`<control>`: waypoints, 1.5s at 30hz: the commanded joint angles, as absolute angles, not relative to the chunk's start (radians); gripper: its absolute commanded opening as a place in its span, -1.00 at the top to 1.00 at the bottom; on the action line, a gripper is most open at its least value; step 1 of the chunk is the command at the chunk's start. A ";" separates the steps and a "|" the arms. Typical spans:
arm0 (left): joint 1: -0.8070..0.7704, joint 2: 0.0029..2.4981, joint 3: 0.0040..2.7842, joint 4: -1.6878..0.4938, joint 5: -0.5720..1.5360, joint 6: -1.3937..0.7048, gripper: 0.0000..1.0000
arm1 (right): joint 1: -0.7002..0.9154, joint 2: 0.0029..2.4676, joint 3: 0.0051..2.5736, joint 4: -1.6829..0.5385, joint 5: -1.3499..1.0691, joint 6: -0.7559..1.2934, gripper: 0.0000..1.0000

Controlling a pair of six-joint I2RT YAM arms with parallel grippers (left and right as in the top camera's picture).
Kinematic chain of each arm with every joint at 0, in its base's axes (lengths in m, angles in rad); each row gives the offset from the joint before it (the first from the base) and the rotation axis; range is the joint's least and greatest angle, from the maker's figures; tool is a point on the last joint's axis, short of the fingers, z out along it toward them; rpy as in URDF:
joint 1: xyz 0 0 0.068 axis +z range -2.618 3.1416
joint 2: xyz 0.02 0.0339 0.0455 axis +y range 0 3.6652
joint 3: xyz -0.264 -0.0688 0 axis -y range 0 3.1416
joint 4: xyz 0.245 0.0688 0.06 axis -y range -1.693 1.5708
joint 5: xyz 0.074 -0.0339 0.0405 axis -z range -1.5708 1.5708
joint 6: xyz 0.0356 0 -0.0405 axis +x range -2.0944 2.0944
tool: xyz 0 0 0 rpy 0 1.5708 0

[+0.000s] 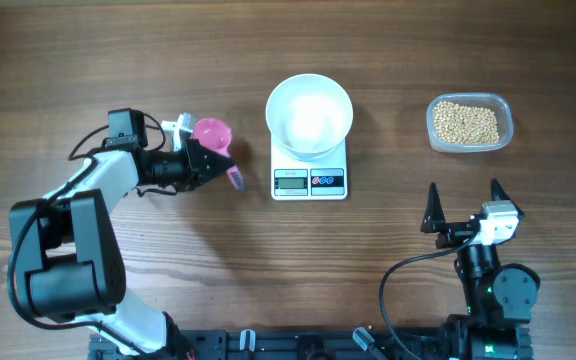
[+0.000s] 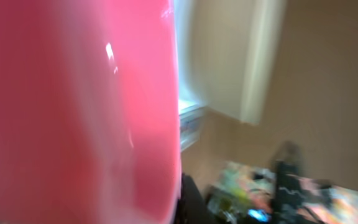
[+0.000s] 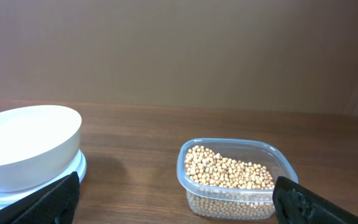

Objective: Scoop item into bowl and weigh 150g on scale
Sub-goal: 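Grasp the pink scoop handle with the left gripper and lift it, then carry the scoop over the bowl toward the right gripper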

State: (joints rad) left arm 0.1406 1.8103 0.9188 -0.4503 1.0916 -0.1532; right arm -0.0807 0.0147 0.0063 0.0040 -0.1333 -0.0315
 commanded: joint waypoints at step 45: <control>-0.546 1.296 0.916 0.158 0.385 -1.389 0.92 | 0.074 1.068 0.551 0.822 -1.184 1.642 -0.72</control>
